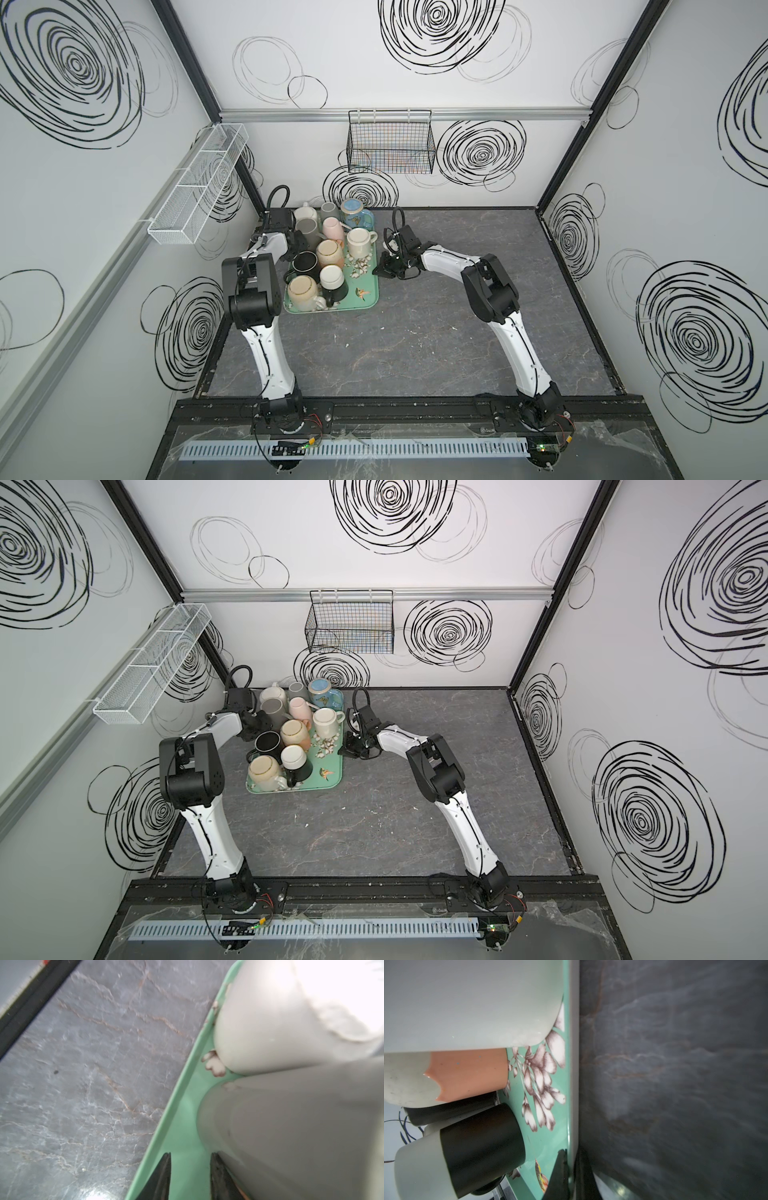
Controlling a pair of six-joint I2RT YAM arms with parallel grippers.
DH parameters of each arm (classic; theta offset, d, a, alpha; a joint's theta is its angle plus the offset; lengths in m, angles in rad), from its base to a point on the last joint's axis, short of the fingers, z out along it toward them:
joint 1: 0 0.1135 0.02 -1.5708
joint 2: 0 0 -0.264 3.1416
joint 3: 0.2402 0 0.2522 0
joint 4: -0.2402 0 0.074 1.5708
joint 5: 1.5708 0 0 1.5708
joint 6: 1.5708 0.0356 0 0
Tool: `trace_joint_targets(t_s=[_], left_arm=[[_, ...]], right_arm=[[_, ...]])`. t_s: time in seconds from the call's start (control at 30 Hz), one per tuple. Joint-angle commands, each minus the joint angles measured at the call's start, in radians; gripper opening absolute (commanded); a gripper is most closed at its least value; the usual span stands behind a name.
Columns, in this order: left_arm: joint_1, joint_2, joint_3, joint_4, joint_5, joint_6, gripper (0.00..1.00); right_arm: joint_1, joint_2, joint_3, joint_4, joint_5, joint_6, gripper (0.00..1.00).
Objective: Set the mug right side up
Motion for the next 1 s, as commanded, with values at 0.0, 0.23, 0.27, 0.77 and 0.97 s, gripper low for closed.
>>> trace_joint_targets(t_s=[0.0, 0.23, 0.27, 0.77, 0.97], left_arm=[[0.014, -0.064, 0.011, -0.04, -0.015, -0.003, 0.37], [0.036, -0.158, 0.01, -0.082, -0.046, 0.047, 0.41], [0.04, -0.166, 0.009, -0.084, -0.044, 0.051, 0.42], [-0.123, -0.237, 0.037, -0.13, -0.097, 0.124, 0.44], [-0.24, -0.125, 0.179, -0.152, -0.121, 0.137, 0.46]], right_arm=[[0.076, 0.113, 0.061, 0.12, -0.039, 0.057, 0.0], [0.123, 0.23, 0.248, 0.166, -0.052, 0.106, 0.0], [0.129, 0.238, 0.265, 0.169, -0.05, 0.108, 0.0], [0.165, 0.118, 0.232, 0.094, 0.074, -0.117, 0.08], [0.11, 0.009, 0.134, 0.122, 0.07, -0.154, 0.29]])
